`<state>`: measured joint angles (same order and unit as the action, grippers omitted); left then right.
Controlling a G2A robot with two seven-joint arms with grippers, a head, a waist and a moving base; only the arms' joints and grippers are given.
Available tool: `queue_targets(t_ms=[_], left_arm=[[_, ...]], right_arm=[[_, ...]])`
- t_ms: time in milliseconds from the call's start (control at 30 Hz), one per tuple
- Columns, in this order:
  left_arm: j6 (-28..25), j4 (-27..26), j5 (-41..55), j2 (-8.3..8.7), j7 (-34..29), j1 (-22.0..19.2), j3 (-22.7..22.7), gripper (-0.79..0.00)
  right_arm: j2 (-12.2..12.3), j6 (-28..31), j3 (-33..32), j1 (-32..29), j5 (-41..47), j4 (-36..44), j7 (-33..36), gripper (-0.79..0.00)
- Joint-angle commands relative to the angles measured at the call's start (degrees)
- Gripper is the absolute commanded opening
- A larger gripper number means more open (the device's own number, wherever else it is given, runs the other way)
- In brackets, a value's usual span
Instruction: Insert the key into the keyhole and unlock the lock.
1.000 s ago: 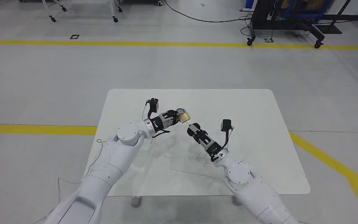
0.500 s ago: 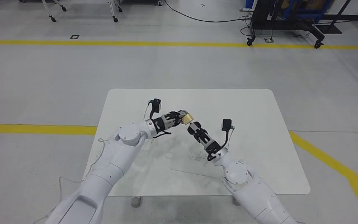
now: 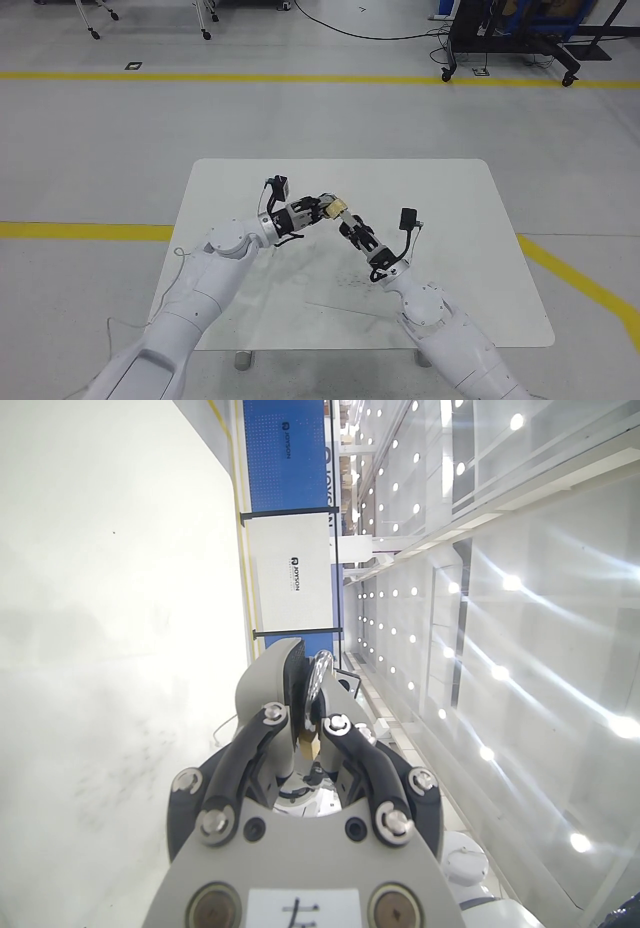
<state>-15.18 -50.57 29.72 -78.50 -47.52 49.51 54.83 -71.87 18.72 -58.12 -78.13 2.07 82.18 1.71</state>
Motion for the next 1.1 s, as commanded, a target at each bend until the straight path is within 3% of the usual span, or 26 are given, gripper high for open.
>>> queue_targets(t_ms=[0,300,533,567,600,633,733,833,967,1067], left_arm=[[-0.44,-0.02,0.03,0.03,0.24,0.14,0.4,-0.785],[-1.75,-1.34,-1.08,0.14,2.03,1.19,1.5,-0.785],[-2.2,-2.69,0.67,0.13,0.95,2.33,2.42,-0.785],[-2.06,-2.77,1.26,0.08,0.39,2.45,2.44,-0.785],[-1.92,-2.8,1.94,0.03,-0.27,2.52,2.48,-0.785],[-1.72,-2.73,2.78,-0.03,-1.07,2.57,2.54,-0.785],[-1.0,-2.12,5.7,-0.22,-3.73,2.48,2.86,-0.785],[-1.1,-1.43,6.03,-0.35,-4.38,2.14,2.92,-0.785],[-1.32,-0.92,6.53,-0.52,-5.21,1.94,2.94,-0.785],[-1.3,-0.59,6.53,-0.62,-5.57,1.79,2.92,-0.785]], right_arm=[[0.0,0.0,0.0,0.0,0.0,0.0,0.0,0.0],[-0.07,0.62,0.16,-0.49,2.42,0.71,1.64,0.0],[0.77,0.48,-4.06,-0.06,26.19,-0.51,27.33,0.0],[0.86,-0.42,-4.52,0.32,29.76,-1.28,31.53,-0.062],[0.92,-1.59,-4.9,0.81,33.29,-2.16,35.65,-0.185],[0.95,-2.97,-5.24,1.42,36.34,-3.22,39.3,-0.394],[0.92,-5.07,-5.75,3.49,40.39,-6.54,44.99,-0.471],[0.53,-3.78,-4.73,4.47,39.67,-7.95,44.47,-0.511],[0.12,-3.06,-4.04,5.25,40.19,-9.04,44.3,-0.65],[-0.07,-2.63,-3.98,5.64,40.46,-9.53,44.07,-0.674]])
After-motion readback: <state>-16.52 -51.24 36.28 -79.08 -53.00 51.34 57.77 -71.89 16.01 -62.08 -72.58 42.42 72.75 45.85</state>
